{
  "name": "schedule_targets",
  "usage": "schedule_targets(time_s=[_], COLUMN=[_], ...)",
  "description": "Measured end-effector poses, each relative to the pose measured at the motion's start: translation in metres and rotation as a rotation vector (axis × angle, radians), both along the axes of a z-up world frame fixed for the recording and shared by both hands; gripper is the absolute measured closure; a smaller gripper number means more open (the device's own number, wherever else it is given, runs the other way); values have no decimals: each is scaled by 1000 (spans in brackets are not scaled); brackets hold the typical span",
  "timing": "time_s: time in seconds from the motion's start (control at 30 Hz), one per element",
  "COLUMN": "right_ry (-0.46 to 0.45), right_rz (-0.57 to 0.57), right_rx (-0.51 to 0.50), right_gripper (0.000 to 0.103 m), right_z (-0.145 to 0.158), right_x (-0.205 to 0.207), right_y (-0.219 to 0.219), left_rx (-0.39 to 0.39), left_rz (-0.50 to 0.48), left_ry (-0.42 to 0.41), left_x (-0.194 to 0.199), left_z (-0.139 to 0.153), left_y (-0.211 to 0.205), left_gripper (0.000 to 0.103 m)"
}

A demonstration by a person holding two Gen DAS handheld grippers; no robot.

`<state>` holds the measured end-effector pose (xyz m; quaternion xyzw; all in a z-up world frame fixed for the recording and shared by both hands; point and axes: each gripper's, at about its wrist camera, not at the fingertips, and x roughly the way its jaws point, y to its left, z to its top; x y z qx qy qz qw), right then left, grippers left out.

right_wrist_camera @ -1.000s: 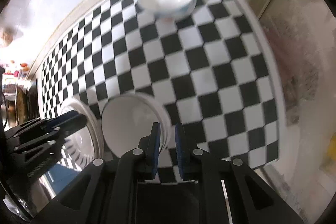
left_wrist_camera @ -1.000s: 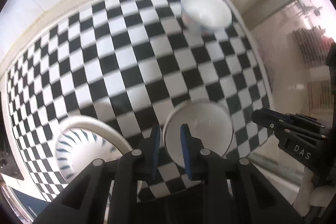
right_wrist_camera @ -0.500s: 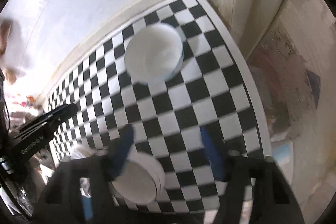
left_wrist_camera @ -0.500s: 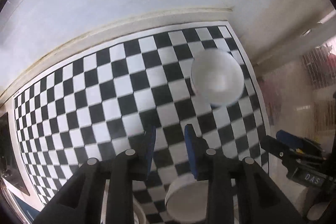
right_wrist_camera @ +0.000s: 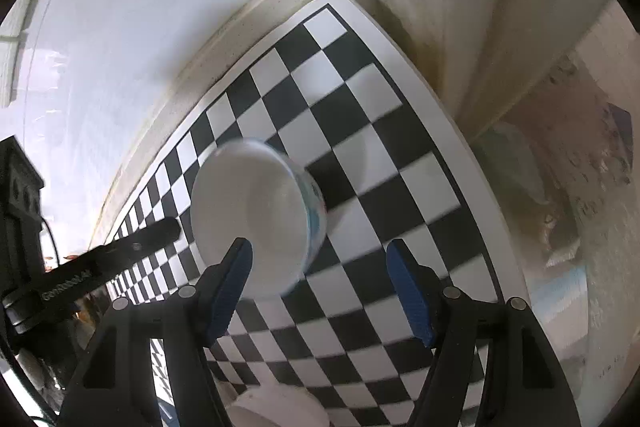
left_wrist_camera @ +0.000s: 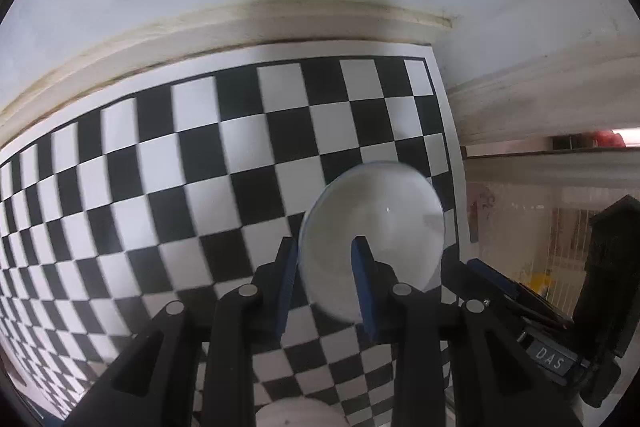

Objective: Organize plates and bowls

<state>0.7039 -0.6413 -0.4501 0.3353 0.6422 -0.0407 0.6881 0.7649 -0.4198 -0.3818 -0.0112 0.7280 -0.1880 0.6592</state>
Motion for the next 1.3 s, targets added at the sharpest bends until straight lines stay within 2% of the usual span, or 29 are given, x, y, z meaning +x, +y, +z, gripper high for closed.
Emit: schedule_targets(time_s=[0.17, 0.27, 0.43, 0.5, 0.57, 0.6, 0.97, 1.3], right_ry=[14, 21, 38, 51, 73, 85, 101, 67], right_rz=[15, 25, 43, 54, 63, 71, 78, 55], right_rx=[15, 16, 22, 17, 9, -4, -3, 29], right_gripper=[31, 34, 50, 71, 86, 89, 90, 90], right_z=[-15, -25, -37, -44, -50, -53, -47, -15], right_x=[17, 25, 36, 40, 43, 45, 33, 1], right_y=[2, 5, 11, 13, 15, 16, 19, 21], left_rx=[-9, -18, -7, -7, 4, 9, 37, 32], left_rz=[13, 19, 11, 1, -19, -24, -49, -69], left_ry=[68, 81, 76, 67, 62, 55, 23, -12], left_x=[8, 11, 10, 9, 8, 8, -6, -32], left_z=[-28, -38, -47, -50, -52, -53, -39, -4], left_y=[-5, -5, -4, -7, -13, -14, -30, -31], left_gripper=[77, 77, 78, 79, 82, 82, 82, 82])
